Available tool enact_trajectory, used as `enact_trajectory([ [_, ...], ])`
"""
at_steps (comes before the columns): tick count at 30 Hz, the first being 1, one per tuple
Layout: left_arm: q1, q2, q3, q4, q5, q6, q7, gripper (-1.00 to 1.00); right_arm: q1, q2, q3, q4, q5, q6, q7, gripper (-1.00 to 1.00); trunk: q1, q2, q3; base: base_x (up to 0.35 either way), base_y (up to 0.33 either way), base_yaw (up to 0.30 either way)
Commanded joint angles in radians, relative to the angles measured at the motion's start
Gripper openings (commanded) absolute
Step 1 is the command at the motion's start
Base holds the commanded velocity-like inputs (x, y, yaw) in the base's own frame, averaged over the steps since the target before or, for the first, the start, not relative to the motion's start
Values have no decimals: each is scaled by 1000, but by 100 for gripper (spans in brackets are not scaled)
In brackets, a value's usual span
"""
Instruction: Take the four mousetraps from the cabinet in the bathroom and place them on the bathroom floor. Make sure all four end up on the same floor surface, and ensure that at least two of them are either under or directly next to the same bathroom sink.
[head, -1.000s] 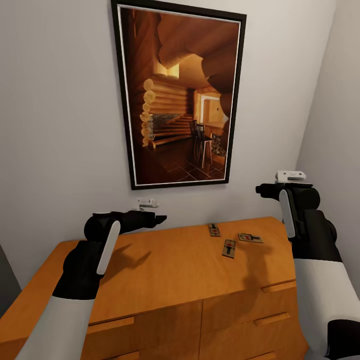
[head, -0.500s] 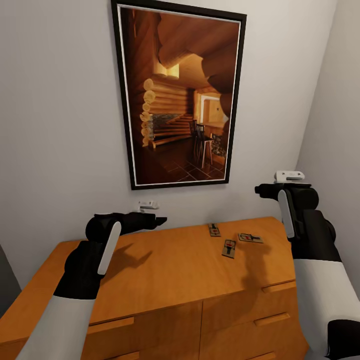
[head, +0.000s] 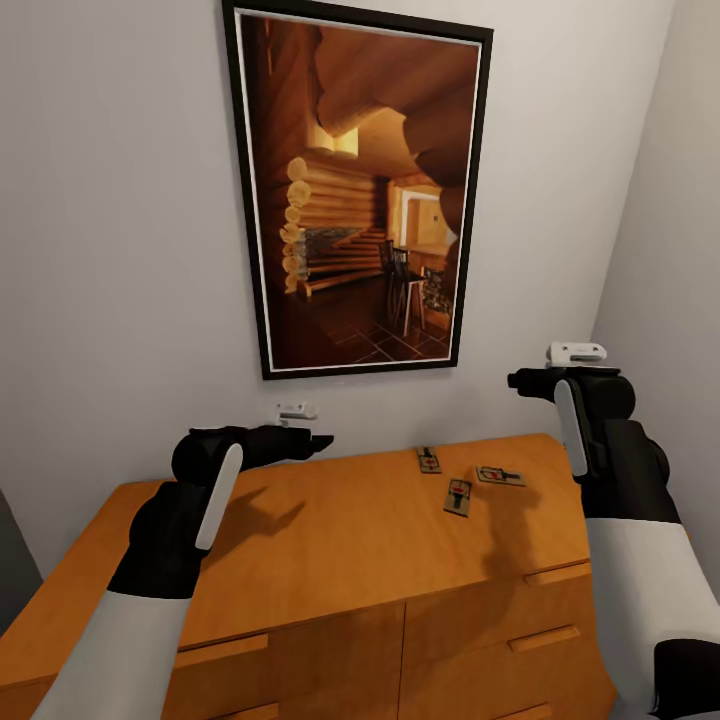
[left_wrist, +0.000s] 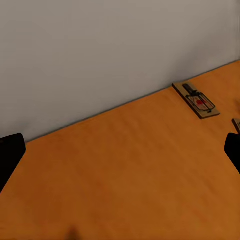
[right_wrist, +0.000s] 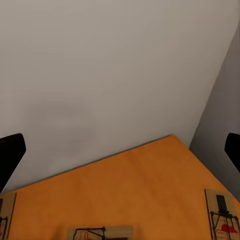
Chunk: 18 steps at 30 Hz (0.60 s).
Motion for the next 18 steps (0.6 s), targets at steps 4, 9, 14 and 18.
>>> enact_trajectory([
  [4, -1, 1, 1, 2, 8, 6, 4, 100, -1, 0, 1, -1, -2, 4, 1, 100, 0, -1, -1, 0, 0, 0],
  [9, -1, 0, 1, 11, 8, 6, 4, 100, -1, 1, 1, -1, -2, 4, 4, 100, 0, -1, -1, 0, -33, 0],
  [14, -1, 0, 1, 17, 8, 6, 4, 100, -1, 0, 1, -2, -1, 4, 4, 100, 0, -1, -1, 0, -167, 0],
  [18, -1, 0, 1, 18, 9, 6, 4, 100, -1, 0, 0, -2, -1, 4, 4, 100, 0, -1, -1, 0, -108, 0],
])
